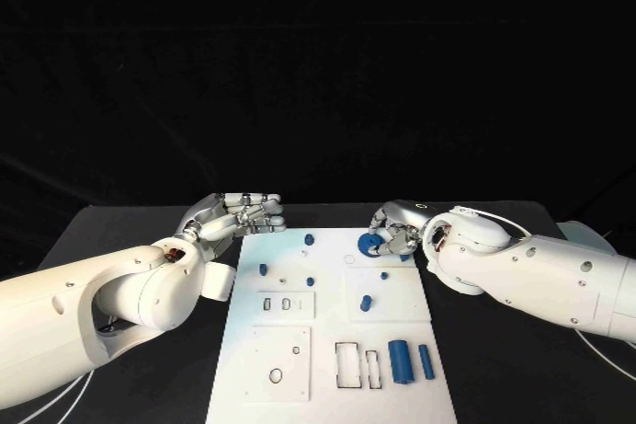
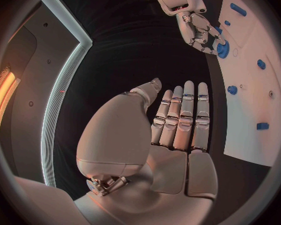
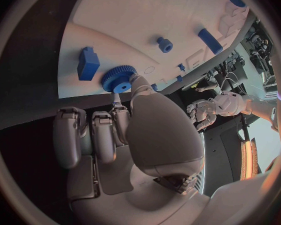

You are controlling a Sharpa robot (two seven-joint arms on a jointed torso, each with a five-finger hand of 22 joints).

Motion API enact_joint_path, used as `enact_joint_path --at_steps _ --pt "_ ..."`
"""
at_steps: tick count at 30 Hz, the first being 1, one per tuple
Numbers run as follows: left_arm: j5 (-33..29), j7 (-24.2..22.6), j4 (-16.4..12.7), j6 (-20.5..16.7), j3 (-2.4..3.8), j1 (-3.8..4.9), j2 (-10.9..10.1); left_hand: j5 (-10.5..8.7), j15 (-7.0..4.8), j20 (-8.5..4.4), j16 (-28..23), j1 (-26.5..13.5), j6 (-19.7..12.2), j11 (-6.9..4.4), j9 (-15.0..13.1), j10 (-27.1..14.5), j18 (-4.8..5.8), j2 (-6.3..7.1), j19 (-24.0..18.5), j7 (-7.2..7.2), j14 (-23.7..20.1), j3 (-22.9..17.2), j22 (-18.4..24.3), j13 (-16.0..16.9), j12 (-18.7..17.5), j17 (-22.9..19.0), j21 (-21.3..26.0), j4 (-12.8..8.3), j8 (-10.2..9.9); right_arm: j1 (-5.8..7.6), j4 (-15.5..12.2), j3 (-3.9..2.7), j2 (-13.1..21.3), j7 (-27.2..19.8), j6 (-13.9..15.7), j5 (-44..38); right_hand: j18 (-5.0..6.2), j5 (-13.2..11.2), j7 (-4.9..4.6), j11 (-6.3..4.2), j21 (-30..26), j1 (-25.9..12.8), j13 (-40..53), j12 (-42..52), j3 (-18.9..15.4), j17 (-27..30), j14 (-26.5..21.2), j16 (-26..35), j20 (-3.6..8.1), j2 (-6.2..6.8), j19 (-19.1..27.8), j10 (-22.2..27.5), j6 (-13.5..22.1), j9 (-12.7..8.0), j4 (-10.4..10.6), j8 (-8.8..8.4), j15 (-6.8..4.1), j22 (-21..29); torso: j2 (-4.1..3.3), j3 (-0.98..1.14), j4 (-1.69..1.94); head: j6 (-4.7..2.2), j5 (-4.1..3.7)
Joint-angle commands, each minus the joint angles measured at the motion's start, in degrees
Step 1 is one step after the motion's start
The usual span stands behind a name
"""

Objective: Assemble the parts on the task board

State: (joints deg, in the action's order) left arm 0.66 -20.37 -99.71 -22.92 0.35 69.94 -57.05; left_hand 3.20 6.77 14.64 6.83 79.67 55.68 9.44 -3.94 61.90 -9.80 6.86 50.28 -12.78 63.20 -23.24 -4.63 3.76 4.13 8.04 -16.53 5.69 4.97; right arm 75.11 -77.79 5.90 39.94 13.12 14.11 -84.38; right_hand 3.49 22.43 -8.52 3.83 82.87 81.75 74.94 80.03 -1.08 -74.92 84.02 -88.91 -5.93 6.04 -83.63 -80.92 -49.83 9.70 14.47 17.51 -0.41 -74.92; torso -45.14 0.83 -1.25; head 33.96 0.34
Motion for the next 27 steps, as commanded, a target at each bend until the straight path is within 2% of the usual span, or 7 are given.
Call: enact_joint_path --at_steps 1,9,11,14,21,27 --pt "-0.1 -0.2 0.0 1.1 0.04 0.06 0.1 0.19 0.39 0.33 -0.2 0.4 0.0 0.33 0.0 0.1 -0.75 -0.19 -0.3 -0.46 -0.1 -0.1 0.1 0.0 -0.3 0.1 0.3 -0.1 -0.3 -0.18 0.1 0.05 -0.1 -0.3 -1.7 -2.1 -1.16 0.2 0.02 -0.13 0.2 0.3 3.7 0.2 0.5 -13.0 5.5 -0.3 0.02 -0.11 -0.2 -0.4 -0.3 -0.1 -0.1 0.19 0.10 -6.5 -0.05 0.03 0.01 0.07 0.10" --pt "-0.1 -0.1 0.0 1.2 0.04 0.06 0.1 0.19 0.43 0.35 -0.3 0.5 -0.1 0.36 0.0 0.0 -0.75 -0.16 -0.3 -0.49 -0.2 -0.2 0.1 0.0 -0.3 0.1 0.3 -0.2 -0.4 -0.30 0.3 0.05 -0.1 0.0 -2.3 -4.6 -1.18 -0.5 0.02 -0.14 0.3 0.9 3.8 0.2 1.0 -13.0 5.5 -0.3 0.04 -0.08 -0.3 -0.4 -0.4 -0.2 -0.7 0.13 0.08 -6.7 -0.02 0.01 0.00 0.21 0.08" --pt "-0.1 0.0 0.0 1.2 0.04 0.06 0.1 0.19 0.43 0.35 -0.3 0.5 -0.1 0.36 0.0 0.0 -0.75 -0.16 -0.3 -0.49 -0.2 -0.2 0.1 0.0 -0.3 0.1 0.3 -0.2 -0.4 -0.32 0.3 0.05 0.0 0.0 -2.1 -4.8 -1.21 -0.8 0.06 -0.18 0.3 1.4 4.0 0.4 1.6 -13.1 5.5 -0.4 0.08 -0.45 -0.3 -0.6 -0.7 -0.3 -1.1 0.21 0.04 -6.8 -0.01 0.01 0.00 0.23 0.06" --pt "-0.1 0.0 0.0 1.2 0.04 0.06 0.1 0.19 0.43 0.35 -0.3 0.5 -0.1 0.36 0.0 0.0 -0.75 -0.16 -0.3 -0.49 -0.2 -0.2 0.1 0.0 -0.3 0.1 0.3 -0.2 -0.4 -0.34 0.2 0.05 0.0 -0.1 -1.4 -5.1 -1.30 -2.8 0.25 -0.39 0.6 2.8 4.9 1.1 3.3 -13.3 5.6 -0.4 0.21 -1.34 -0.6 -1.3 -1.7 -0.4 -1.9 0.40 -0.13 -7.2 0.02 0.01 -0.01 0.23 0.07" --pt "-0.1 0.1 0.0 1.3 0.04 0.06 0.1 0.19 0.43 0.35 -0.3 0.5 -0.1 0.36 0.0 0.0 -0.75 -0.16 -0.3 -0.49 -0.2 -0.2 0.1 0.0 -0.3 0.1 0.3 -0.2 -0.4 -0.39 -0.5 0.04 0.0 -0.7 2.6 -5.9 -1.62 -3.1 1.19 -1.19 1.6 3.5 7.4 3.4 6.6 -13.6 5.6 -0.6 0.70 -2.16 -1.5 -3.3 -4.7 -0.4 -2.9 0.75 -0.74 -8.5 0.02 0.00 0.06 0.01 -0.07" --pt "-0.1 0.1 0.1 1.4 0.04 0.06 0.1 0.19 0.43 0.35 -0.3 0.5 -0.1 0.36 0.0 0.0 -0.75 -0.16 -0.3 -0.49 -0.2 -0.2 0.1 0.0 -0.3 0.1 0.3 -0.2 -0.4 -0.48 -1.6 0.03 0.2 -1.0 6.3 -7.2 -1.67 -2.7 1.52 -1.48 1.8 2.5 8.1 4.0 7.8 -13.6 5.6 -0.6 1.00 -1.54 -1.6 -3.9 -5.9 -0.6 -2.9 0.23 -1.03 -8.7 0.05 0.01 -0.05 -0.31 0.04"
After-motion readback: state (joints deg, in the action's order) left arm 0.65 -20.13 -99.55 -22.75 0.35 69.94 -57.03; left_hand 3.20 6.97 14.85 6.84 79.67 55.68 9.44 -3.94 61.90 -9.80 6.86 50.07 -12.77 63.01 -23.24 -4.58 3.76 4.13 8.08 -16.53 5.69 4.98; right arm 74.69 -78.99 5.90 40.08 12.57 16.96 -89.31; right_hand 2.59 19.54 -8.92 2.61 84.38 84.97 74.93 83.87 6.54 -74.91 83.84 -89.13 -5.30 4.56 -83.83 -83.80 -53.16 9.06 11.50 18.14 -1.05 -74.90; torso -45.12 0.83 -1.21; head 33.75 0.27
